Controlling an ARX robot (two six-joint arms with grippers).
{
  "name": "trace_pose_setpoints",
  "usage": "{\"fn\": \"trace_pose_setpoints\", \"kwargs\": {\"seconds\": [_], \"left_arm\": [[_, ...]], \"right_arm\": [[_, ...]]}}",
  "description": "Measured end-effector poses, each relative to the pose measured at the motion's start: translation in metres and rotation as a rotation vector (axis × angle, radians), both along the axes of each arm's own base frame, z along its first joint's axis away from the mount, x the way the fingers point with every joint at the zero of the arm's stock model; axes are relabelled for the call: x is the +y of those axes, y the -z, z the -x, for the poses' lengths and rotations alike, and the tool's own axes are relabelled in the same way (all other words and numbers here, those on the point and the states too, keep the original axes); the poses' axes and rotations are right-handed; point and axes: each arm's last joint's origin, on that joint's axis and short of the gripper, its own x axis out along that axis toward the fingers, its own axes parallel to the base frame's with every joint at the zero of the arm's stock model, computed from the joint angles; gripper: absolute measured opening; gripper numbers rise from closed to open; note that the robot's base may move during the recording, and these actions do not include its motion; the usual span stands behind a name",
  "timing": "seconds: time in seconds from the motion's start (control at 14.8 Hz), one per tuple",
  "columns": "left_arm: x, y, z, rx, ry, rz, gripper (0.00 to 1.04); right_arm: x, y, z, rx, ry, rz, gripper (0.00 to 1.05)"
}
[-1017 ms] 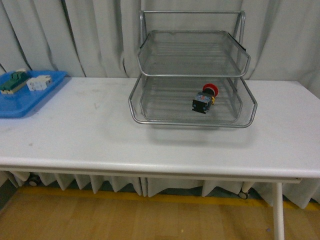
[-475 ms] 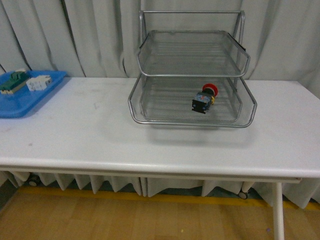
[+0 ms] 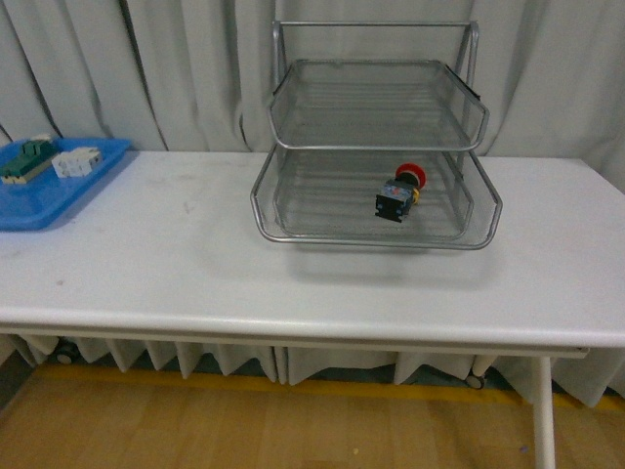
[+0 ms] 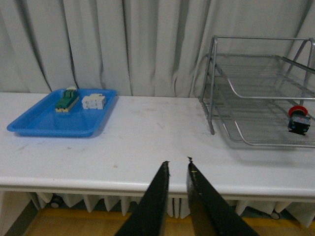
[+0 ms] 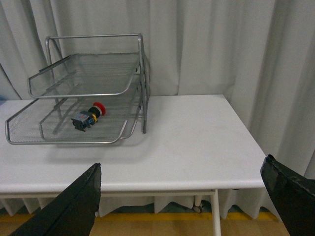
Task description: Place button on rack with both arms
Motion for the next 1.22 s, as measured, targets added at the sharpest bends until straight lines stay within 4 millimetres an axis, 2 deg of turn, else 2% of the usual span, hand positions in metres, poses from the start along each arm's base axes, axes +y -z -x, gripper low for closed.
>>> {"fn": "trace_pose_setpoints", "kwargs": {"seconds": [0.07,0.14,0.27,0.34,0.41,0.47,0.61,0.75,0.95,1.08,1.22], "left_arm": [[0.0,0.0,0.0,0.0,0.0,0.0,0.24],[0.0,0.0,0.0,0.0,-0.001,0.0,0.37],[0.0,0.0,0.0,0.0,-0.001,0.0,0.62],[0.0,0.0,0.0,0.0,-0.001,0.0,0.74],[0.0,0.0,0.0,0.0,0.0,0.0,0.87],[0.0,0.0,0.0,0.0,-0.001,0.0,0.99],[0.0,0.0,0.0,0.0,0.0,0.0,0.98],[0.0,0.0,0.0,0.0,0.0,0.0,0.98],[0.0,0.0,0.0,0.0,0.0,0.0,0.98],[0.0,0.0,0.0,0.0,0.0,0.0,0.98],[0.0,0.0,0.0,0.0,0.0,0.0,0.98]], "right_arm": [[0.0,0.0,0.0,0.005,0.018,-0.003,0.98],[0.001,-0.002,-0.005,0.016,0.154,-0.043,0.98],[-0.016,-0.015,-0.024,-0.001,0.339,-0.092,0.98],[-0.02,-0.031,-0.041,-0.035,0.324,-0.117,0.98],[-0.02,-0.048,-0.065,-0.064,0.276,-0.149,0.98],[-0.017,-0.06,-0.093,-0.058,0.244,-0.177,0.94],[-0.004,-0.06,-0.153,0.089,0.169,-0.205,0.68],[0.013,-0.056,-0.204,0.215,0.094,-0.201,0.43],[0.037,-0.05,-0.256,0.356,-0.002,-0.171,0.06],[0.06,-0.038,-0.274,0.469,-0.093,-0.123,0.02],[0.086,-0.028,-0.28,0.586,-0.209,-0.073,0.02]]}}
